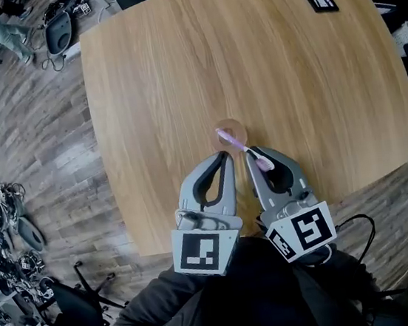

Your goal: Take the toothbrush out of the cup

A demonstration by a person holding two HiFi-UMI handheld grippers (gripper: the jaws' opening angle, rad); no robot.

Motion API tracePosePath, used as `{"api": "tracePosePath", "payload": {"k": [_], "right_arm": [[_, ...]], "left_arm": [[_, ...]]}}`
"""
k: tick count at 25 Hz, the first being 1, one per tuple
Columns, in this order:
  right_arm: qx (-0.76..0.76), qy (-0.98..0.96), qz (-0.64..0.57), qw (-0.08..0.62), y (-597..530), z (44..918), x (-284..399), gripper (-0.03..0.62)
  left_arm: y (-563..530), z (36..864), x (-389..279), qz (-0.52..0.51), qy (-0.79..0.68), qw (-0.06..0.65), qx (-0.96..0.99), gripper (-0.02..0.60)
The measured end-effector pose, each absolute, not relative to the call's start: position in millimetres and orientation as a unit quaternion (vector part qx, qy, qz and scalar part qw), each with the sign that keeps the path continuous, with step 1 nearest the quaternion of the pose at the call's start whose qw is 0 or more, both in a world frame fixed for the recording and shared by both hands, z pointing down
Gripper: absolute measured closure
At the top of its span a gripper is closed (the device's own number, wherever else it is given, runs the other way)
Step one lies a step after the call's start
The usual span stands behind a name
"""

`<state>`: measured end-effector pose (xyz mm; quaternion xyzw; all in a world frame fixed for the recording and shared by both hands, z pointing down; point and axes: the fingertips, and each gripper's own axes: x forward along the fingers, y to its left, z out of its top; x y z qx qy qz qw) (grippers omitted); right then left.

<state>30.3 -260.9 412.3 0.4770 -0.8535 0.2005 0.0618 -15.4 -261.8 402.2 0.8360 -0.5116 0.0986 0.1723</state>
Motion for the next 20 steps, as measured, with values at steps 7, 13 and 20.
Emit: {"api": "tracePosePath", "payload": {"k": [7,13,20], "right_arm": [[0.485,-0.861,0.149,0.036,-237,366,29,0.568],[0.488,-0.866,0.103,0.010,-211,325,18,0.568],[0.514,-0.855,0.064,-0.019,-196,279,18,0.568]], "left_arm": [[-234,360,-15,0.068,-0.508,0.129,0.849,0.574],[-209,322,-29,0.042,-0.512,0.089,0.853,0.574],[-189,282,-53,0.011,-0.524,0.051,0.850,0.574]]}}
